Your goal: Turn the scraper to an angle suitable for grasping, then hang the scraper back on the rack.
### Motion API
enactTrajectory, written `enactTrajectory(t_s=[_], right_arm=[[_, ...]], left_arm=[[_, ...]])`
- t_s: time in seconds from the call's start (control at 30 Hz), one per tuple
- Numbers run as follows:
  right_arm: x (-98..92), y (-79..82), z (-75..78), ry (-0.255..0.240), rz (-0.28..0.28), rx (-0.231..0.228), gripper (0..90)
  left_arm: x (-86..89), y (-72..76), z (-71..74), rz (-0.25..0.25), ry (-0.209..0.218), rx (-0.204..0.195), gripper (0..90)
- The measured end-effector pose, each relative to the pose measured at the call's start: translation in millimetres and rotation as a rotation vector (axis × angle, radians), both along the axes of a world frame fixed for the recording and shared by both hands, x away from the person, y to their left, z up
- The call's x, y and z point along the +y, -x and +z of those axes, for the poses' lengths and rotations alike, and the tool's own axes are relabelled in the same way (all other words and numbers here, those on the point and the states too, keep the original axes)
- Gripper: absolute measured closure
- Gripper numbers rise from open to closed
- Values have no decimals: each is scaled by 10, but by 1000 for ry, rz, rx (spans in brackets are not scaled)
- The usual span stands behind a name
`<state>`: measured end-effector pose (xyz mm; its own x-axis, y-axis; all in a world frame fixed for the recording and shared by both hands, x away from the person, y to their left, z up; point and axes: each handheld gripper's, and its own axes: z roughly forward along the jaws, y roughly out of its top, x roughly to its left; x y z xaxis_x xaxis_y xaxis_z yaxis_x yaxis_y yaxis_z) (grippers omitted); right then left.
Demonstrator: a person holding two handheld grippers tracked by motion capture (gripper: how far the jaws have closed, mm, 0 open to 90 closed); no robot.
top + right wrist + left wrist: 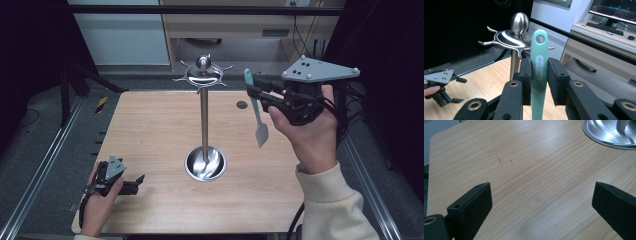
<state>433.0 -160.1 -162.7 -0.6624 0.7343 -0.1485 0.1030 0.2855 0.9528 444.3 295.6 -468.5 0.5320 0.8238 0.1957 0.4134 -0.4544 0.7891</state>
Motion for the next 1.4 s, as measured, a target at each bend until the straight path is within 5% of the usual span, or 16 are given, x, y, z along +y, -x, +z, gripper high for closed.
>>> enactTrajectory(t_s=[0.8,1.4], right_arm=[[33,-135,-286,-70,15,52,740],[56,-132,-347,-81,39,66,740]], left_arm=[[-1,4,1,-1,0,0,27],[-11,1,-2,-5,-1,-1,27]])
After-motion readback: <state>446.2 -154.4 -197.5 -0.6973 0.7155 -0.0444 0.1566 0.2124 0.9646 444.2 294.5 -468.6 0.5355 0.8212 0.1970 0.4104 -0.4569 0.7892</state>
